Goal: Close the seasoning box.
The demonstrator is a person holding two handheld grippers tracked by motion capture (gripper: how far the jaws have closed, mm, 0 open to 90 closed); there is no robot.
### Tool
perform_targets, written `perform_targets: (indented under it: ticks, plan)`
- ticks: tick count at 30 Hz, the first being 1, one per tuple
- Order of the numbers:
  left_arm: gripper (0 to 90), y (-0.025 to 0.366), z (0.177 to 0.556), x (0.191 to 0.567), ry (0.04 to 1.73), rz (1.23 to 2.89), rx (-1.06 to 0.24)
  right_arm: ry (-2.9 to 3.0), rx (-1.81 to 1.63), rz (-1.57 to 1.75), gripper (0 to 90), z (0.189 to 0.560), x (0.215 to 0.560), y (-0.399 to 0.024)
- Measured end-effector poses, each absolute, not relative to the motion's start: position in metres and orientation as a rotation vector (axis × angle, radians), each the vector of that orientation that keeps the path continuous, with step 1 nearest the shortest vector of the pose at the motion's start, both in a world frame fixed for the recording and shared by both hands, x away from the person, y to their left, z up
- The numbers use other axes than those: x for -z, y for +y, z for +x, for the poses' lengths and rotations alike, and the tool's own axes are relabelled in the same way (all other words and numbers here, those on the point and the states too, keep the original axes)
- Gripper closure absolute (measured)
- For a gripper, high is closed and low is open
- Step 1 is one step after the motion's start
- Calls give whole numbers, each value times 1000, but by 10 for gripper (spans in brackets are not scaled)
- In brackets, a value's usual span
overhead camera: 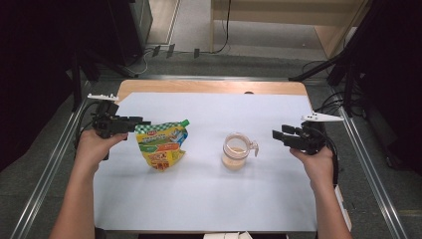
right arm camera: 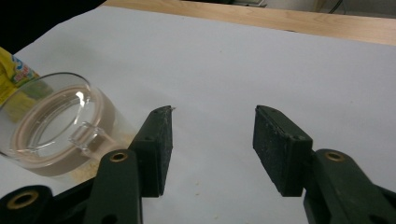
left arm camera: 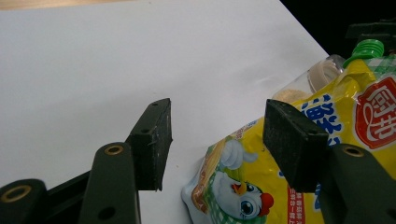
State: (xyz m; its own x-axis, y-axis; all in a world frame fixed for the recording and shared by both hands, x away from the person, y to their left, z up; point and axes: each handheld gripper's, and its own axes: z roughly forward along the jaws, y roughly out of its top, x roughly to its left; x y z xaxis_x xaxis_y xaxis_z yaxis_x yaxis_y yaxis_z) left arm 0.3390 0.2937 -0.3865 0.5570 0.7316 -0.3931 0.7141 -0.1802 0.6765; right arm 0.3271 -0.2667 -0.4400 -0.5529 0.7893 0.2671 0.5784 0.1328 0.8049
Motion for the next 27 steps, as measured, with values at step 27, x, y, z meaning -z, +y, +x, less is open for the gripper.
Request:
perform_targets:
  ticks: [27]
  plan:
    - [431,300,344,400,1216,1917,-31,2172,-1222,1400,305,337,474,-266]
